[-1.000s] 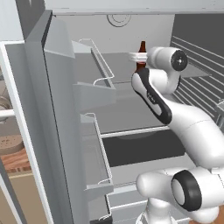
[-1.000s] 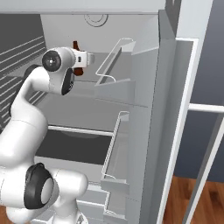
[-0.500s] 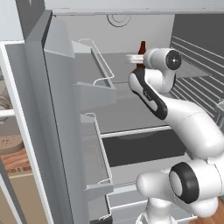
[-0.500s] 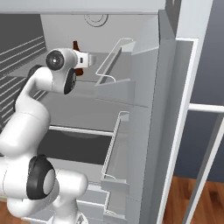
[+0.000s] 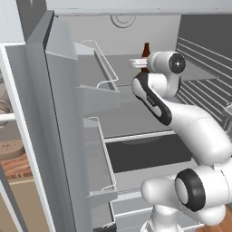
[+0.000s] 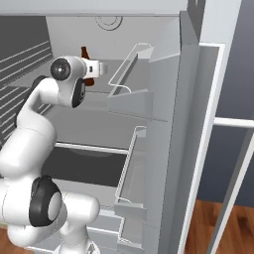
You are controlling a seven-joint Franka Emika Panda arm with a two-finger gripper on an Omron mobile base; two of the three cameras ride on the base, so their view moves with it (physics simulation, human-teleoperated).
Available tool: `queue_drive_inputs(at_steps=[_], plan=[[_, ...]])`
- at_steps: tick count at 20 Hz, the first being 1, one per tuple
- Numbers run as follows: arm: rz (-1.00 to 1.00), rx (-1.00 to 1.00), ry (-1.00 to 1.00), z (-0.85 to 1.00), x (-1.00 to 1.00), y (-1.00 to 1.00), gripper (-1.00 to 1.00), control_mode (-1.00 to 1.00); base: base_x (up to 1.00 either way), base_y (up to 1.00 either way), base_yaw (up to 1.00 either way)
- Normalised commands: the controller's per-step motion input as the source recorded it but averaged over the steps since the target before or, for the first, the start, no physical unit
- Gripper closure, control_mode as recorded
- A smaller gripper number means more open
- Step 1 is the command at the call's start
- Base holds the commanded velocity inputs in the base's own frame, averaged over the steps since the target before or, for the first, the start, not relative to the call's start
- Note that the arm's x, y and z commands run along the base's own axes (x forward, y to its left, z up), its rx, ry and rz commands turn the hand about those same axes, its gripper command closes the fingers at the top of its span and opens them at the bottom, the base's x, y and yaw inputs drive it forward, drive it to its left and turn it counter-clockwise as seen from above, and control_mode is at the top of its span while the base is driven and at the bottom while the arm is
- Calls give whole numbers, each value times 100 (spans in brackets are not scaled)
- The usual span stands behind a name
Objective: Open the fridge, grab two sodas, and place both sodas inside the bowl with ice on the dining counter.
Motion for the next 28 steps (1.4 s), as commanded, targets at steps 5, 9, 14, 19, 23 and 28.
queue_drive_inputs(at_steps=[5,9,14,19,23,28], plan=[[0,2,-4,0,-14,-14,100,-100,0,0,0],[-4,5,-8,0,-47,-25,100,-100,0,0,0],[-3,9,-12,3,-85,-20,100,-100,0,0,0],[0,0,-2,68,-98,-12,100,-100,0,0,0],[0,-3,2,92,-96,-10,100,-100,0,0,0],[-1,-16,18,23,-97,-2,100,-100,0,0,0]])
